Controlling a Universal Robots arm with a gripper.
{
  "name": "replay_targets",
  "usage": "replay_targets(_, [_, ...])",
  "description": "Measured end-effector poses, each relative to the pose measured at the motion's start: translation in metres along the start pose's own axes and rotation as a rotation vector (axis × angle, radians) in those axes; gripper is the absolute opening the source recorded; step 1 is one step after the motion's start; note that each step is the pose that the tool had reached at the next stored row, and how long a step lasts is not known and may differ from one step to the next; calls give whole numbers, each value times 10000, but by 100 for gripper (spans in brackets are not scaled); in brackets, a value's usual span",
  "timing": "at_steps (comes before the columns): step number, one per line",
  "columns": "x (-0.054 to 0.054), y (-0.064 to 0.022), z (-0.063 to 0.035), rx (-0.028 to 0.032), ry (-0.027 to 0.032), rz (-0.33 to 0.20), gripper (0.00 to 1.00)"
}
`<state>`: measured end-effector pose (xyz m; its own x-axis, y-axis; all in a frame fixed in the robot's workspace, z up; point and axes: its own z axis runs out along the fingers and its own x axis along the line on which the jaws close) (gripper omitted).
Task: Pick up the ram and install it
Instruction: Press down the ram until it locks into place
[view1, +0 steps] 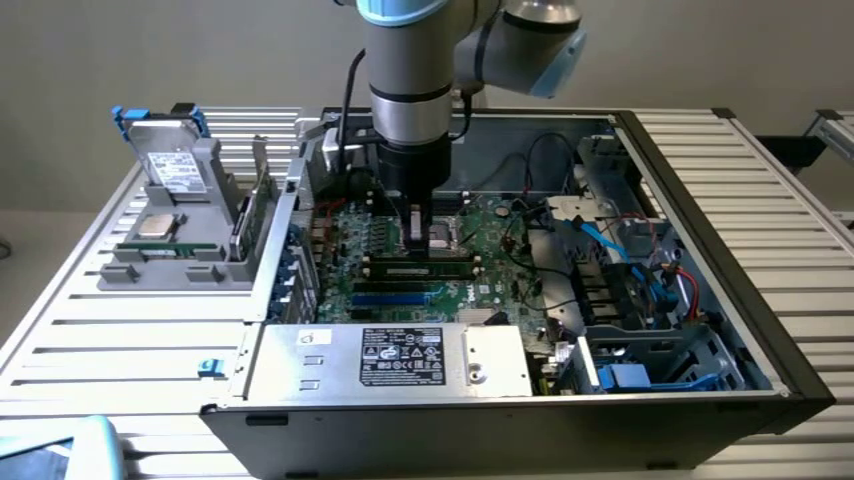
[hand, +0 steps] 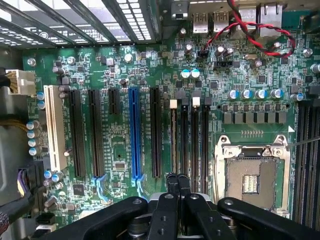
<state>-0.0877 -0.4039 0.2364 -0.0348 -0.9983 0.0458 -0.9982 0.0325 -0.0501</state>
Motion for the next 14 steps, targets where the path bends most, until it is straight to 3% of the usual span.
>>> replay_targets(14, [-2, 31, 73, -66, 5, -2, 11])
